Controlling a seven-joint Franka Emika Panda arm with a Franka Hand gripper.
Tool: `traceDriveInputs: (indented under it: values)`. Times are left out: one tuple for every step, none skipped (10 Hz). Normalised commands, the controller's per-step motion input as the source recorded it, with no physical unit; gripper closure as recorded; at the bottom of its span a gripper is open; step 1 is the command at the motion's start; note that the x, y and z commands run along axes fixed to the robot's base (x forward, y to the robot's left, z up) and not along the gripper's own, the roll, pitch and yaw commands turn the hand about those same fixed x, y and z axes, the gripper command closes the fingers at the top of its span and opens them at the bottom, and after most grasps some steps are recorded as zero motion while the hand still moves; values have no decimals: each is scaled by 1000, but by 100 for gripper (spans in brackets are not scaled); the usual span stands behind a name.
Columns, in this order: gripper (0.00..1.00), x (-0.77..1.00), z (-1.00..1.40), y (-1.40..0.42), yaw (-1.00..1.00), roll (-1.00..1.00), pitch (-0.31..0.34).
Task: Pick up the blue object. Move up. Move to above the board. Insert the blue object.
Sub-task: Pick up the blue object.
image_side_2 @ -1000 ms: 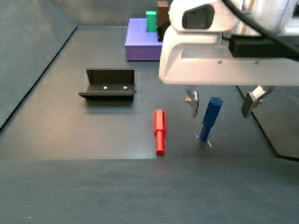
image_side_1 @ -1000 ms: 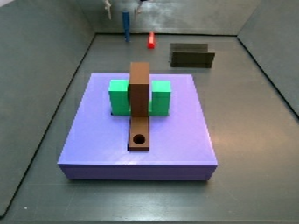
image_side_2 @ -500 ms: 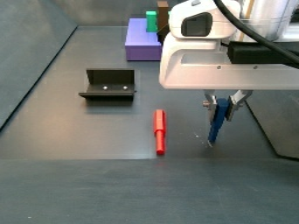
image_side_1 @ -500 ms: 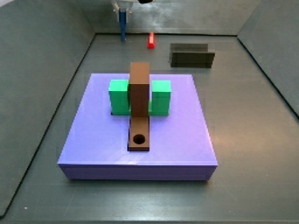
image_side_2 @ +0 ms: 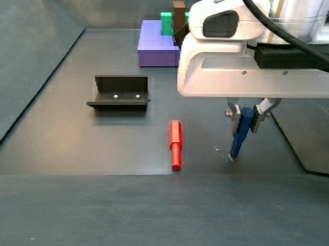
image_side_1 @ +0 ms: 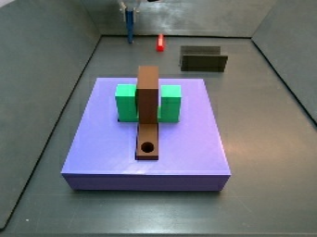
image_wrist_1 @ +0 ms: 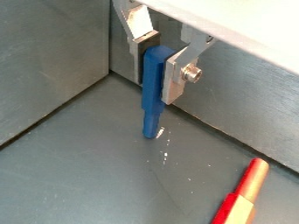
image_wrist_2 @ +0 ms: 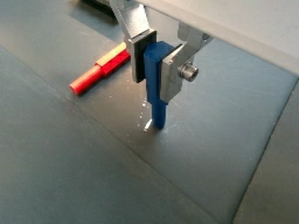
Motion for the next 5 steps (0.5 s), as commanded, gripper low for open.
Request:
traceDriveInputs:
  values:
    - [100, 0, 0, 0, 0, 0, 0]
    - [100, 0, 0, 0, 0, 0, 0]
    - [100, 0, 0, 0, 0, 0, 0]
    - [100, 0, 0, 0, 0, 0, 0]
    - [100, 0, 0, 0, 0, 0, 0]
